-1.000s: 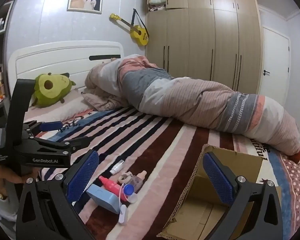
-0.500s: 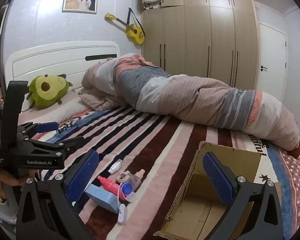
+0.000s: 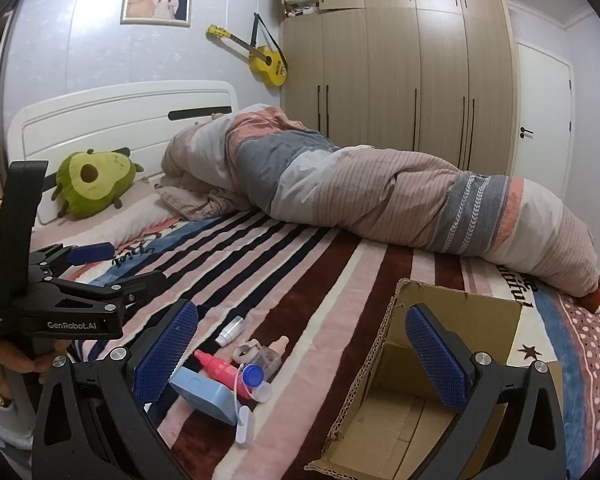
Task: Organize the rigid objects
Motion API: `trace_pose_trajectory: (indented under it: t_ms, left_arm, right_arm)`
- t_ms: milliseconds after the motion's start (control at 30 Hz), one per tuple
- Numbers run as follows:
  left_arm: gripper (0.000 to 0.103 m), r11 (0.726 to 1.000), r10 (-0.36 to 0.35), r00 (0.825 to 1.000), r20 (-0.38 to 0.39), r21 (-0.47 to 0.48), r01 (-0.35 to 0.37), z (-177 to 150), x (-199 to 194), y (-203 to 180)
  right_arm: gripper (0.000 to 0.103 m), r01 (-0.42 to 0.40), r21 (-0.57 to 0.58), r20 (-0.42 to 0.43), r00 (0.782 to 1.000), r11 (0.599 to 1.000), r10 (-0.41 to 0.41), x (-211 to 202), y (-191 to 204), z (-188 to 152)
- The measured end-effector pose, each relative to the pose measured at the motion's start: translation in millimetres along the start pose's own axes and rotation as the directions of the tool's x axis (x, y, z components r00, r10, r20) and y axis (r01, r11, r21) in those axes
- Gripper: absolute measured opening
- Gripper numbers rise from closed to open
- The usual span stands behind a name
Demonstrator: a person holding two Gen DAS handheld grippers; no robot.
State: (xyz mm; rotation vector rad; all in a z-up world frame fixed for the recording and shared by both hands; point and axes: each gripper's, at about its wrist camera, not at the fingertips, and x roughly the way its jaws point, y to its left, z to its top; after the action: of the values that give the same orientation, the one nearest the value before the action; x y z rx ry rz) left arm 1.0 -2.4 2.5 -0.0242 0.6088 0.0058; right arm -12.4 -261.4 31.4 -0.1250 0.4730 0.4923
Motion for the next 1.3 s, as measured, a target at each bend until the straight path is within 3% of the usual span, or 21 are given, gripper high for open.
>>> trace_pose_trajectory:
  t_ms: [400,833,1300]
  left_arm:
    - [0.103,1.0,-0.002,1.0,0.003,0.001,0.002,-0.3,-0.2,-0.3]
    - [0.103,1.0,-0.011,1.0,0.009,0.003,0.011,19.1,-9.8,-24.7]
    - [0.103,0.999,-0.038,0.999,0.018,-0.001,0.038,11.5,-7.3,-18.5]
  right_arm:
    - [0.103,-0.002,0.004,-0.002,1.0,1.0,0.002,-0.4,-1.7,0.7]
    - [0.103,0.005,0.005,-0.005,1.0,1.0,-0.005,-0.6,-1.5,-5.8]
    - [0.103,-0.019,0.027,-0.01,1.0,0.999,0.019,-1.1,-1.9,-6.4]
